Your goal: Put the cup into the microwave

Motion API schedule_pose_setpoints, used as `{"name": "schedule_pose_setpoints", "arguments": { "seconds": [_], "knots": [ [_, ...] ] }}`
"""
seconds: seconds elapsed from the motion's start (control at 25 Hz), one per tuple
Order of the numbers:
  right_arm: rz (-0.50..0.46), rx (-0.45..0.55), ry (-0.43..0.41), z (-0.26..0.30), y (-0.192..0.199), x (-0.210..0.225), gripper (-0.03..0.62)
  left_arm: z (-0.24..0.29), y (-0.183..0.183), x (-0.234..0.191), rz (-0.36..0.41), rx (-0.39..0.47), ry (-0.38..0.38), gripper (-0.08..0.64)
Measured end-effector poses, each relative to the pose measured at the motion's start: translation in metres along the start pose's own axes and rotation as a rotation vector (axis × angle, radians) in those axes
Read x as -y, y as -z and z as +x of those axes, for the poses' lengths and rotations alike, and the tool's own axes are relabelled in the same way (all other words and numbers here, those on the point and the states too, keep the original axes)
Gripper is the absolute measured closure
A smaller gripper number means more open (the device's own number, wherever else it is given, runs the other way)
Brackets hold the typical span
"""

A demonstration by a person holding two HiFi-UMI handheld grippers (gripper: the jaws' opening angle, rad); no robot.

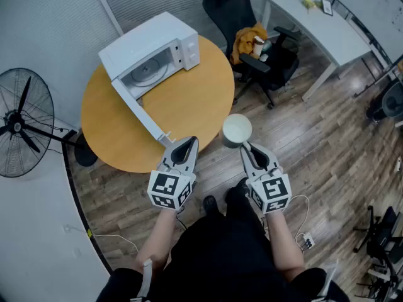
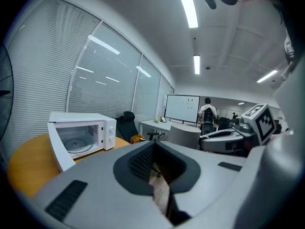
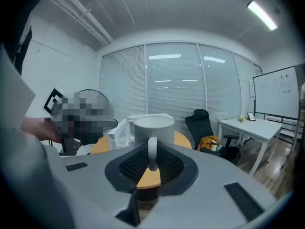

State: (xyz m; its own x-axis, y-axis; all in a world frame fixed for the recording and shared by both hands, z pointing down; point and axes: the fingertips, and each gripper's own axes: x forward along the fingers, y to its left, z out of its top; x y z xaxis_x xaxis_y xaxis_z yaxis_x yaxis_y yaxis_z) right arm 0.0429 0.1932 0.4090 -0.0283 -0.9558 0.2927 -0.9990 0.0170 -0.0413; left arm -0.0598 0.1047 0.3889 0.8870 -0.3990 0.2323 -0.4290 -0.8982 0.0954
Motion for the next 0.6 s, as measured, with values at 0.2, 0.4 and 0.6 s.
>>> {"name": "schedule_pose_setpoints", "arguments": {
  "seconds": [0.2, 0.4, 0.6],
  "knots": [
    [0.003, 0.001, 0.017, -0.007, -0.002, -0.008, 0.54, -0.007, 0.002, 0.003, 0.003, -0.011, 0.017, 0.563],
    [0.004, -0.001, 0.021, -0.013, -0.001, -0.015, 0.54, -0.013, 0.004, 0.007, 0.012, -0.021, 0.026, 0.563],
    [0.005, -0.001, 0.035, -0.018, 0.002, -0.018, 0.54, -0.016, 0.005, 0.013, 0.018, -0.023, 0.033, 0.563]
  ]
}}
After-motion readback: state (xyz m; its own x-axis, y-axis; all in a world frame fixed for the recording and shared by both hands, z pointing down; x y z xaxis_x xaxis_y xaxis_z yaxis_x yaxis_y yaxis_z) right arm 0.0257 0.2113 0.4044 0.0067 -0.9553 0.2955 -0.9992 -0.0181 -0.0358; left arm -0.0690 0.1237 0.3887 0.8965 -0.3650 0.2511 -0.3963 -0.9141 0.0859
